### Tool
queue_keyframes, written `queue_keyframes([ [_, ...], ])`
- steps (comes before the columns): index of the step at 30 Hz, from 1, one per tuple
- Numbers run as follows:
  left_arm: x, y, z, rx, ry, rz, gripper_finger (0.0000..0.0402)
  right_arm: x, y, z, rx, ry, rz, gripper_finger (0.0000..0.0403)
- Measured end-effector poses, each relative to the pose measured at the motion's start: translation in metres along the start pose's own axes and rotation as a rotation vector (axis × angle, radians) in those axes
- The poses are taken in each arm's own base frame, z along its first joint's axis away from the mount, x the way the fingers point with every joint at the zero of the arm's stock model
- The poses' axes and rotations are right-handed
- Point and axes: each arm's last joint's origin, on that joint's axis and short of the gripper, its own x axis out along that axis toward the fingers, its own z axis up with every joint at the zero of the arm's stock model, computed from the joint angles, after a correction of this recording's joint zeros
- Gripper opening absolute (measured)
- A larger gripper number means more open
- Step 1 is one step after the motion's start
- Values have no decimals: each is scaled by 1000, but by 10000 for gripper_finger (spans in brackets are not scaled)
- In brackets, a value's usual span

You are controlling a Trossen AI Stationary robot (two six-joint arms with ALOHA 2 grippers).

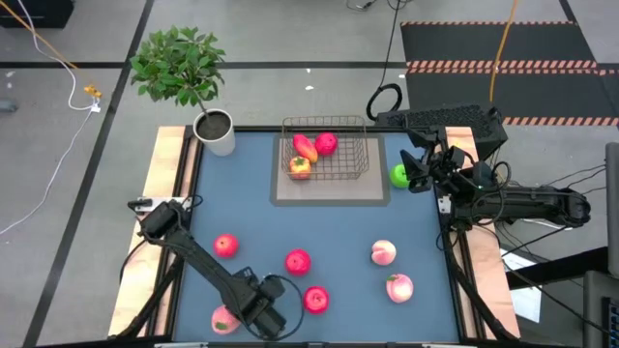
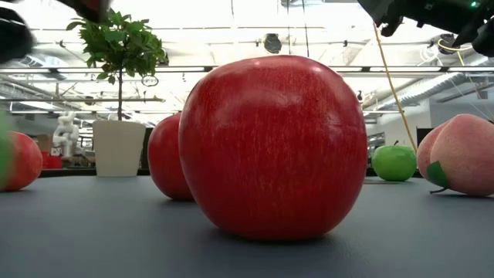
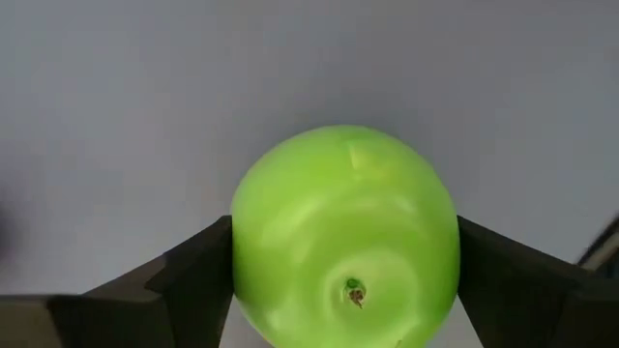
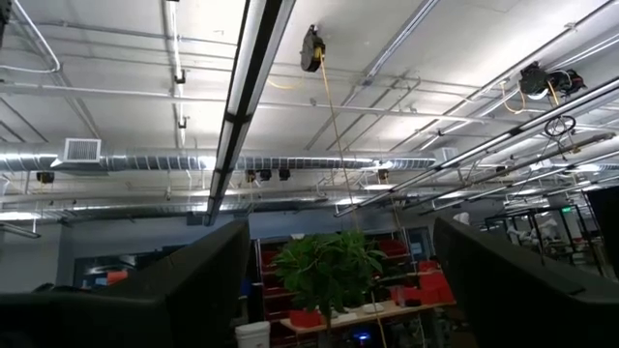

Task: Build produce basket
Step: Put the green apple into the wire basket

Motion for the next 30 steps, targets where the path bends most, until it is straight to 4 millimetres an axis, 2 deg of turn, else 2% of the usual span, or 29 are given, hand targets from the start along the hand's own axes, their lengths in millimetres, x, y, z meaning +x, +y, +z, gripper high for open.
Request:
queue_keyframes([
  [9, -20, 6, 44, -1, -68, -63, 334, 0, 1, 0, 16, 0, 25, 320],
  [14, -39, 5, 52, 34, -32, -98, 334, 0, 1, 0, 15, -1, 25, 320],
  [22, -87, 28, 47, 43, 82, 94, 335, 0, 1, 1, 12, -6, 26, 320],
  [24, -94, 32, 52, 60, 71, 101, 335, 0, 1, 1, 13, -12, 26, 320],
  [30, -97, 49, 84, 132, 48, 90, 335, 0, 1, 2, 15, -16, 27, 320],
])
